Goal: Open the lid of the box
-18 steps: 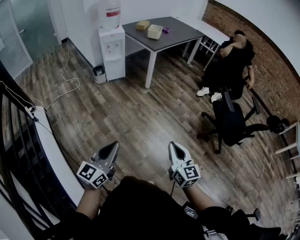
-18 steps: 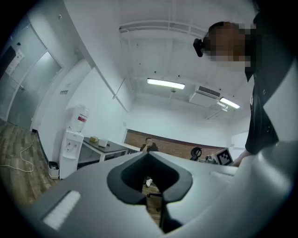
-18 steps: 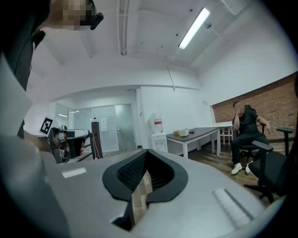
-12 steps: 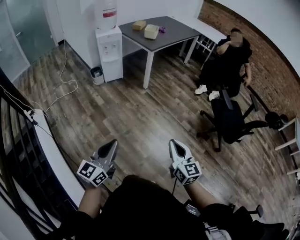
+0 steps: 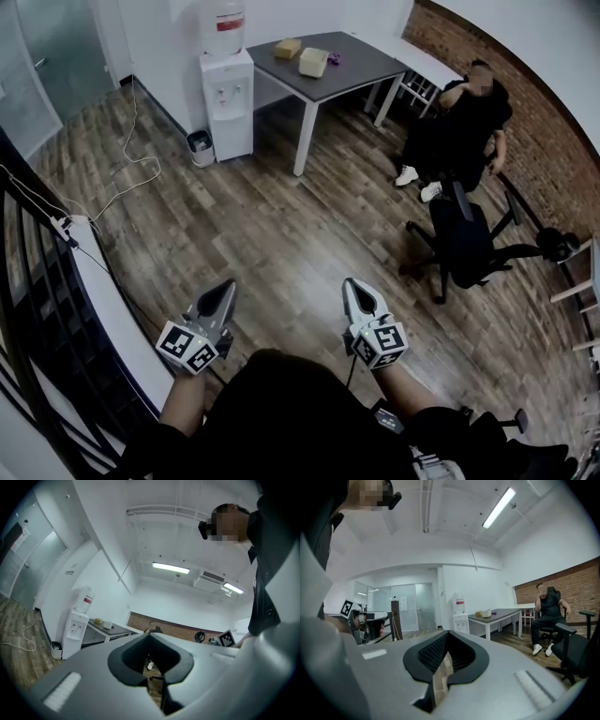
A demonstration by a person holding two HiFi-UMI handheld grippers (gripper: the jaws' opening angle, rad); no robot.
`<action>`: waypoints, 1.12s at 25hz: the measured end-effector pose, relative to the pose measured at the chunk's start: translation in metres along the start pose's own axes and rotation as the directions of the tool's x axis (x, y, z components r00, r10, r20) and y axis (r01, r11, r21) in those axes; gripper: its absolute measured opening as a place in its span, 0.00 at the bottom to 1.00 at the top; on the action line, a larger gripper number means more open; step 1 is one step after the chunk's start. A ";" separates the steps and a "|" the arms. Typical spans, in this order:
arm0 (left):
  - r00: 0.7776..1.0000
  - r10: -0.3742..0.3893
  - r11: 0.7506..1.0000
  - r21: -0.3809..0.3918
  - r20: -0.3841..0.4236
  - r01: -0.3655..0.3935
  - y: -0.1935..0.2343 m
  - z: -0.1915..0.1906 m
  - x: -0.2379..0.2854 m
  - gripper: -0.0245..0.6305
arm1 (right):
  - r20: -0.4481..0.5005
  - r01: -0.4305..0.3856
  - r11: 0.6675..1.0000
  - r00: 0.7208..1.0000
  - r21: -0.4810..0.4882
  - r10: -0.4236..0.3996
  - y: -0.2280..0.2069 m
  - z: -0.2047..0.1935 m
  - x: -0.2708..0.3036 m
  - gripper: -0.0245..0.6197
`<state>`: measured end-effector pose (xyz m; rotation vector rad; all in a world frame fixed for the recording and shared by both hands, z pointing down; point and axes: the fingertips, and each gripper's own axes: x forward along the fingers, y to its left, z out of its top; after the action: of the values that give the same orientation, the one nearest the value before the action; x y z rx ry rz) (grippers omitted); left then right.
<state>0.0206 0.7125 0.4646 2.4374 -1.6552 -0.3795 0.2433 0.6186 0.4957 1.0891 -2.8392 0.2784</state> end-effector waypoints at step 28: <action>0.998 0.037 0.999 0.005 0.043 -0.037 0.074 0.011 0.154 0.04 | 0.019 -0.108 0.993 0.994 -0.048 0.109 -0.086 0.018 0.122 0.04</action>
<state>0.0056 0.5418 0.4577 2.4147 -1.7183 -0.4248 0.2100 0.4721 0.5079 0.9370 -2.9128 0.2085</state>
